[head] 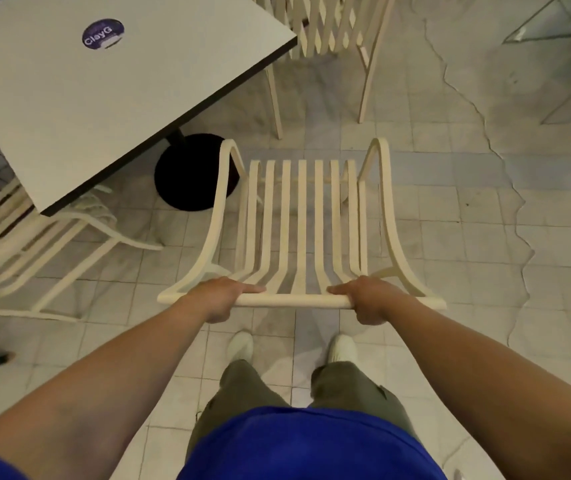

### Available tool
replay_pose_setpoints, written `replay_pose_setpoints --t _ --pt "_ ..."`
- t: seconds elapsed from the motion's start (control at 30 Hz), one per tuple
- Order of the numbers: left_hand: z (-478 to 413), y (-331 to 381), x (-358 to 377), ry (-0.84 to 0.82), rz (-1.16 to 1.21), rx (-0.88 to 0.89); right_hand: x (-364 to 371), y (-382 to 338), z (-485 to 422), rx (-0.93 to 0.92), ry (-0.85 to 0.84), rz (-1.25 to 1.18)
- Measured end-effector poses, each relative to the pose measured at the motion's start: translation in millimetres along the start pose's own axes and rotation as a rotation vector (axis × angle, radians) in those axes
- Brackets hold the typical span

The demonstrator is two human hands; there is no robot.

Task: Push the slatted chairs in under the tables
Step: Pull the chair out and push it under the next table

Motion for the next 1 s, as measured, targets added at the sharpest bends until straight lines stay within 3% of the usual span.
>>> replay_pose_setpoints --t 0.33,0.53,0.7,1.0 --pt "21.0 38.3 23.6 0.026 0.161 -0.130 -15.6 30.1 -6.3 -0.056 -0.021 0.137" --pt "21.1 38.5 25.3 0.080 0.227 -0.115 -32.2 28.7 -17.1 -0.010 0.054 0.301" --pt "19.2 36.7 24.2 0.046 0.314 -0.102 -27.9 28.0 -18.0 0.069 0.083 0.292" --pt "17.1 40.7 19.9 -0.034 0.296 -0.132 -26.9 36.8 -23.6 0.067 -0.012 0.189"
Point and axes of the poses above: each hand's wrist, its own z-axis away from the middle knuckle, its own x-axis out of the palm, y = z × x, the point moved 5 cm from there along -z, towards the middle knuckle, and after that the axes turned 10 degrees about y, right-handed, at the moved point
